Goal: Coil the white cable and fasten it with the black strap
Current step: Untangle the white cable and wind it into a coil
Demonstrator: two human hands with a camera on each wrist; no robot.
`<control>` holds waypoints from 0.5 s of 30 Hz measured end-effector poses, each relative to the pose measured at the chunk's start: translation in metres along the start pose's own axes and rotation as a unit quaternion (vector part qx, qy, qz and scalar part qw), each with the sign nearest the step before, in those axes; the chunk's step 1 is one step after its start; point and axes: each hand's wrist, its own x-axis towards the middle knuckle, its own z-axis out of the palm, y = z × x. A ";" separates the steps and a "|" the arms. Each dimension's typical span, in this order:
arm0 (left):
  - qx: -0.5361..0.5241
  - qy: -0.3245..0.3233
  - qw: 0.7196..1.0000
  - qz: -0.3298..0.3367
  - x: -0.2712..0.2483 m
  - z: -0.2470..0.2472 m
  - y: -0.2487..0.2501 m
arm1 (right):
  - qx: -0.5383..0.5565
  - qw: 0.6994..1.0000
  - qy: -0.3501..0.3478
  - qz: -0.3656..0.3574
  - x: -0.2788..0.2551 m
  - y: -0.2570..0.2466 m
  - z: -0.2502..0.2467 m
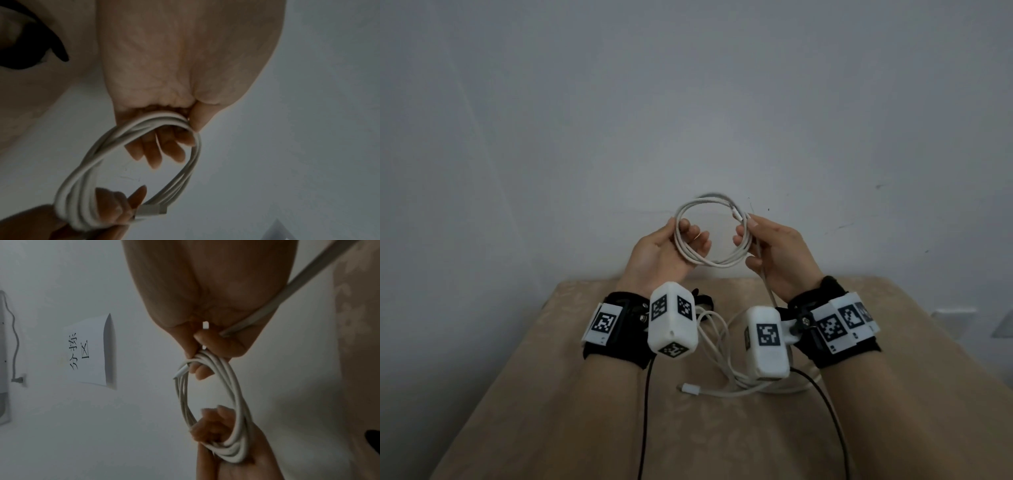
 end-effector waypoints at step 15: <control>0.595 0.009 0.800 0.073 -0.018 0.027 0.011 | -0.313 0.945 -0.097 -0.017 -0.012 -0.006 0.007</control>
